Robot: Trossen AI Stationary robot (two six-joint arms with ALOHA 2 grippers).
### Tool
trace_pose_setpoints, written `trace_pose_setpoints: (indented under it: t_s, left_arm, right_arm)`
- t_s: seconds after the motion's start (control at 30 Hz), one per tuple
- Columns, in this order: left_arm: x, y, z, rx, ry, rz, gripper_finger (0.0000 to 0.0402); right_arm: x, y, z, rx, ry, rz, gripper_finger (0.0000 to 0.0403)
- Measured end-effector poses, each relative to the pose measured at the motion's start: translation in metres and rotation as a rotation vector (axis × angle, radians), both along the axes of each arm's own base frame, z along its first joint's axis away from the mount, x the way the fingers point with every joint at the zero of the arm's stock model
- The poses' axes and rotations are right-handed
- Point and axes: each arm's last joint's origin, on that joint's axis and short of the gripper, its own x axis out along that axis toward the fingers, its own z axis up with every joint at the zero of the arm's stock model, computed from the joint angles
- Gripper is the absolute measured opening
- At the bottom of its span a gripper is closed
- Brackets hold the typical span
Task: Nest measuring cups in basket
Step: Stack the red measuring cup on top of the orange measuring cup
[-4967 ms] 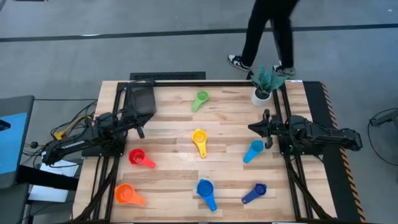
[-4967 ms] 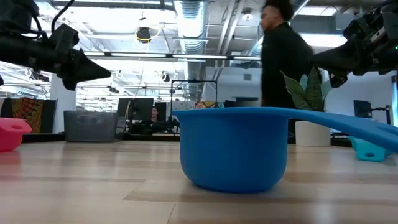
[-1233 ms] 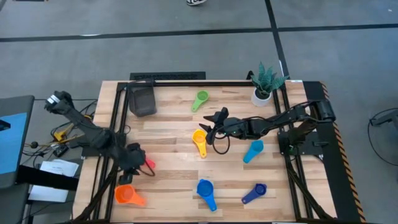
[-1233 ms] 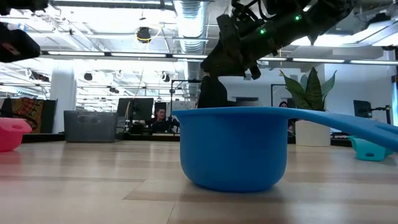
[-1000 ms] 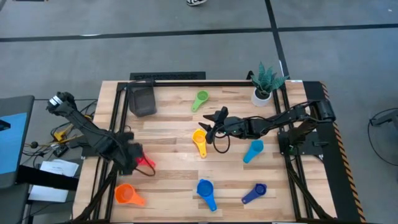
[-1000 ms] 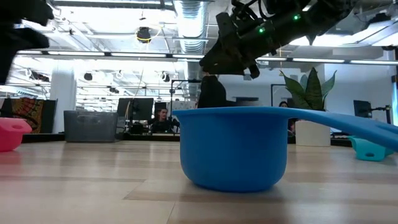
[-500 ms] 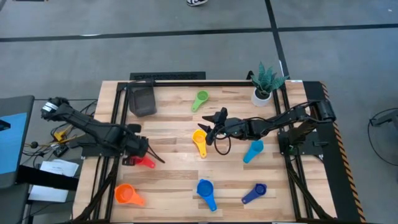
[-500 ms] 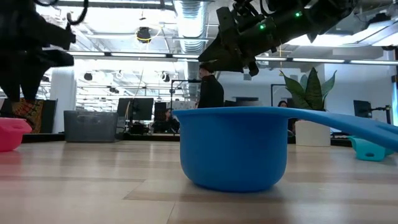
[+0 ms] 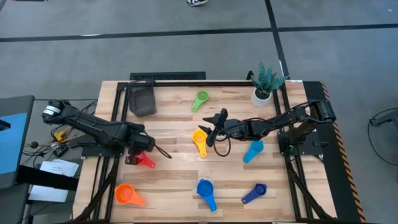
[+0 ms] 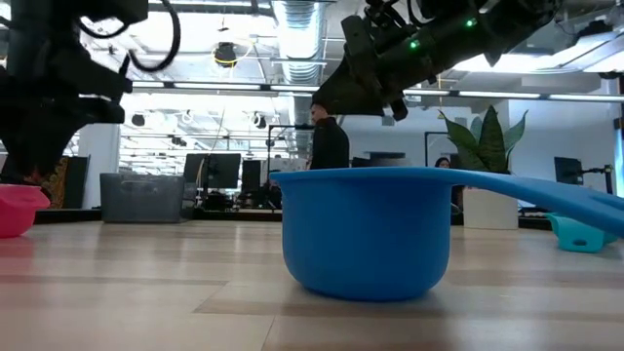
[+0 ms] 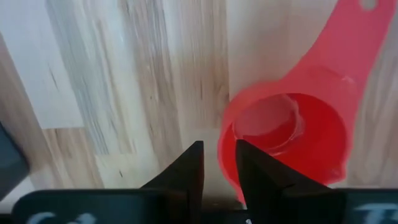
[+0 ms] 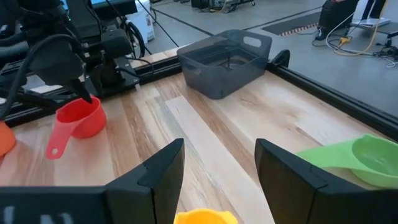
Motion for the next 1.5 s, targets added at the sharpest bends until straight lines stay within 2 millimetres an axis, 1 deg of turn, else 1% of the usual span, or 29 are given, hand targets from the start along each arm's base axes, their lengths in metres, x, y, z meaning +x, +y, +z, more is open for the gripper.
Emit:
trace_pose_setpoints:
  t_s: [0.43,0.53,0.6,0.7,0.77,0.93,1.17,1.37,1.5]
  left_arm:
    - [0.015,-0.001,-0.028,0.039,0.169,0.007,0.0077]
    - [0.016,-0.002,-0.031,0.023,0.193,-0.005,0.0068]
    - [0.017,-0.002,-0.032,0.023,0.196,-0.005,0.0053]
    - [0.016,-0.002,-0.031,0.022,0.190,-0.005,0.0020]
    - [0.016,-0.002,-0.030,0.019,0.183,-0.006,0.0007]
    - [0.018,-0.003,-0.024,0.016,0.162,-0.006,0.0008]
    - [0.027,-0.005,-0.011,0.009,0.123,-0.051,0.0002]
    - [0.030,-0.006,-0.003,0.009,0.117,-0.083,0.0002]
    - [0.028,-0.008,0.004,0.010,0.148,-0.108,0.0001]
  right_arm:
    - [-0.001,0.000,-0.003,-0.002,0.034,0.000,0.0218]
    - [-0.001,0.000,-0.003,-0.003,0.035,0.000,0.0215]
    - [-0.001,0.000,-0.003,-0.006,0.037,0.001,0.0213]
    - [-0.001,0.000,-0.003,-0.006,0.037,0.001,0.0210]
    - [-0.001,0.001,-0.003,-0.006,0.037,0.004,0.0207]
    - [-0.001,0.004,-0.003,-0.007,0.037,0.015,0.0201]
    - [-0.001,0.009,-0.003,-0.007,0.036,0.028,0.0192]
    - [-0.002,0.014,-0.003,-0.012,0.035,0.034,0.0183]
    - [-0.003,0.018,-0.003,-0.024,0.034,0.017,0.0174]
